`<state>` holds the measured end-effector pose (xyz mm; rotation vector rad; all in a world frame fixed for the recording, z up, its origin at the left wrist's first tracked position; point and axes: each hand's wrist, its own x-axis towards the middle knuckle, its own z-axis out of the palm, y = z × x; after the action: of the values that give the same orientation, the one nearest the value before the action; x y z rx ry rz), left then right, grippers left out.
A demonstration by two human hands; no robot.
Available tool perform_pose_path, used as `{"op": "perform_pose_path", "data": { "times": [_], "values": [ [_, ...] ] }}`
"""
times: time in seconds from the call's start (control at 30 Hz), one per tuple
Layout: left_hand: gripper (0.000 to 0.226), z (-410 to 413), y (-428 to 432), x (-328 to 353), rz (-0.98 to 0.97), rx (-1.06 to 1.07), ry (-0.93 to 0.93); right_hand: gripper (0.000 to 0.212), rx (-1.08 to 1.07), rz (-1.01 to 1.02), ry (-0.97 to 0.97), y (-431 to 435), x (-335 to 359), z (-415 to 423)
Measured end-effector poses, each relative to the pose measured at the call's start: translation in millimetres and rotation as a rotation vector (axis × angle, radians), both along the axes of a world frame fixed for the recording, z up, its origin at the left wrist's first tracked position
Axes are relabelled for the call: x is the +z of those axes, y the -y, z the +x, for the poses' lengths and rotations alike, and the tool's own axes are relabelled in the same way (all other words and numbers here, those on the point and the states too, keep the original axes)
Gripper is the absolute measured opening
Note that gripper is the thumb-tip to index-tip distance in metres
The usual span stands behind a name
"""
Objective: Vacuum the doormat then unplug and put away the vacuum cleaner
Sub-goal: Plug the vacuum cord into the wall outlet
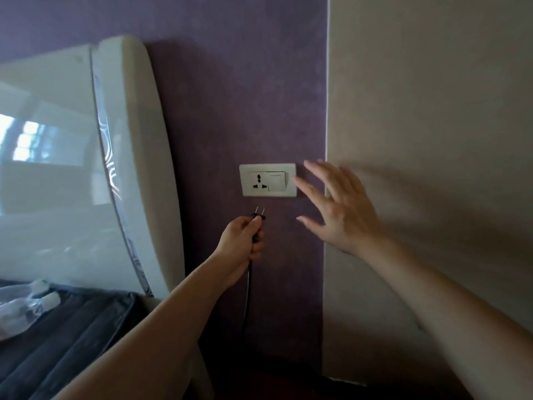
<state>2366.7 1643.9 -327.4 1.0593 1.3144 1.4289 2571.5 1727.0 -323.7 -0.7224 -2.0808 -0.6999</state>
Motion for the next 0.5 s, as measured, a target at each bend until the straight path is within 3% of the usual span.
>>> {"op": "perform_pose_path", "data": {
  "times": [0.13, 0.3, 0.5],
  "values": [
    [0.019, 2, -27, 14, 0.005, -0.063, 0.022, 0.099, -0.207, 0.024, 0.123, -30, 7, -7],
    [0.026, -4, -46, 18, 0.023, -0.081, 0.047, 0.097, -0.373, 0.229, 0.228, -45, -2, -2],
    [0.024, -3, -47, 7, 0.06, -0.1, 0.037, 0.095, -0.261, 0.273, 0.221, -47, -5, 3]
  ]
}}
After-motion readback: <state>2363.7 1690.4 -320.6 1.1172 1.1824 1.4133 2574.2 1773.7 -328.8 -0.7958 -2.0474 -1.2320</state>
